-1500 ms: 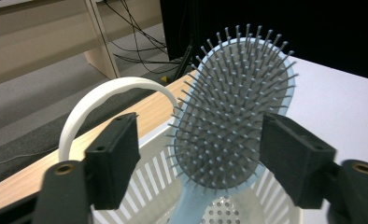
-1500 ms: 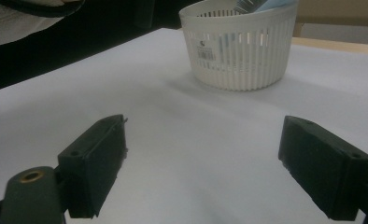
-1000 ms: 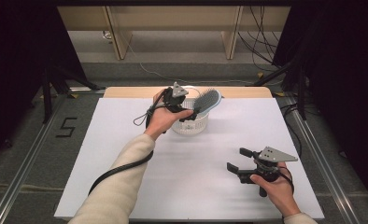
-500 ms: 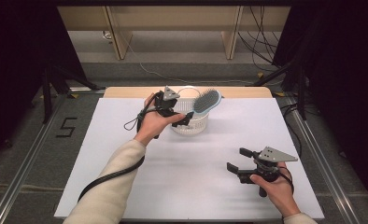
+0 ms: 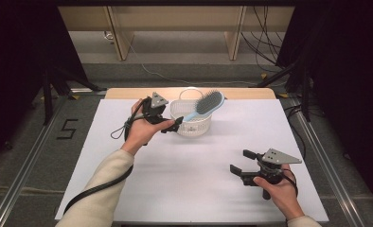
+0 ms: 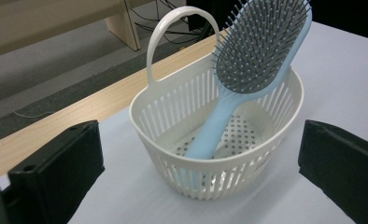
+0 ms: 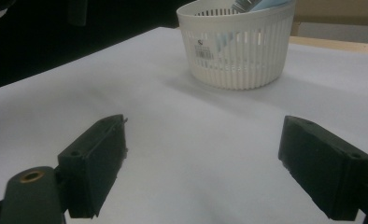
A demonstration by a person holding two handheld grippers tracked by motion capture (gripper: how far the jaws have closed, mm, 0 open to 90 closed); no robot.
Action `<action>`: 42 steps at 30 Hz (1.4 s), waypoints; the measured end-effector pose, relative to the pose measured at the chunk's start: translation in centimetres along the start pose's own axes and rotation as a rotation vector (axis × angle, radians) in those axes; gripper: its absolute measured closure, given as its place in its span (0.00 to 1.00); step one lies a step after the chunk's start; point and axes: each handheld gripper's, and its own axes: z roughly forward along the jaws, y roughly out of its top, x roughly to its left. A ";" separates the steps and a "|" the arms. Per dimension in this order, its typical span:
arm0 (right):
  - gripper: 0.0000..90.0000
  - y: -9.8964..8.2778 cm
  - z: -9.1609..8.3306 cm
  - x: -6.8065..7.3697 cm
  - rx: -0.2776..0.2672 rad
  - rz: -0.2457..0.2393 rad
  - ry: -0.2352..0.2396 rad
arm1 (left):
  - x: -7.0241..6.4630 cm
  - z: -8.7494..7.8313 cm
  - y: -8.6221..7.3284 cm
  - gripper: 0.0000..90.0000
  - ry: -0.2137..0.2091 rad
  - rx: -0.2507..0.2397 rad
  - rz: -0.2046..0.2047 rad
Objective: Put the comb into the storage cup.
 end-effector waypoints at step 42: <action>0.18 0.0 -0.1 -0.1 -0.006 0.008 -0.007 | 0.7 -6.2 -6.9 0.00 -0.035 -0.043 -0.004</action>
